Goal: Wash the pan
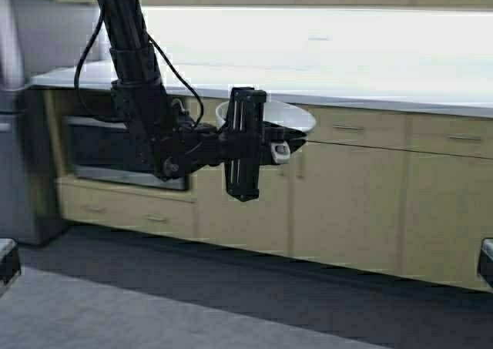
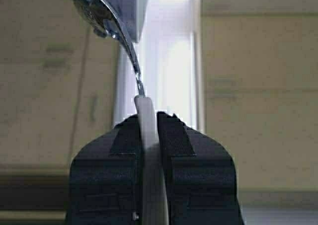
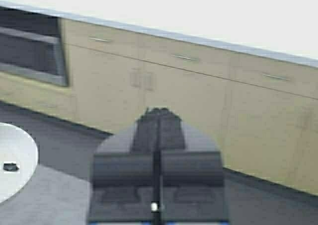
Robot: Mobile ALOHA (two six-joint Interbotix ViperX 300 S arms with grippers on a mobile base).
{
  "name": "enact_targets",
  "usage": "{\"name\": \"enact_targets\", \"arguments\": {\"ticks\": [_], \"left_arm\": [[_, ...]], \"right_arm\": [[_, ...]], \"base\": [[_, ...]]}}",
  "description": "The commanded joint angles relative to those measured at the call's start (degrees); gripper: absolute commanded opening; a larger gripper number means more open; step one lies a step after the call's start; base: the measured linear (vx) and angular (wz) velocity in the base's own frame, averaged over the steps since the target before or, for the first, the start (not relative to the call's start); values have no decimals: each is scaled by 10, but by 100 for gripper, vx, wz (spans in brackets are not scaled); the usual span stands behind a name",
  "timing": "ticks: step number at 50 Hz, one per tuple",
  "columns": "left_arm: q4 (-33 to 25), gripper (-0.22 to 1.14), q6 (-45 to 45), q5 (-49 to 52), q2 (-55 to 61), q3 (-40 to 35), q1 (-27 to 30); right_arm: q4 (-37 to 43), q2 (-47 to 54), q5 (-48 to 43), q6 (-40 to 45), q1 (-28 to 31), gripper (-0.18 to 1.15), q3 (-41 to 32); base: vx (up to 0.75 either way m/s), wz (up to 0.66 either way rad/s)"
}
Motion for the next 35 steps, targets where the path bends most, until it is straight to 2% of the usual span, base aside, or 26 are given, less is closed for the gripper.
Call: {"name": "enact_targets", "arguments": {"ticks": [1, 35], "left_arm": [[-1, 3, 11, -10, -15, -6, -3], [-1, 3, 4, -13, -42, 21, -3]], "right_arm": [[0, 0, -2, 5, 0, 6, -13], [0, 16, -4, 7, 0, 6, -10]], "base": [[13, 78], [11, 61]]}}
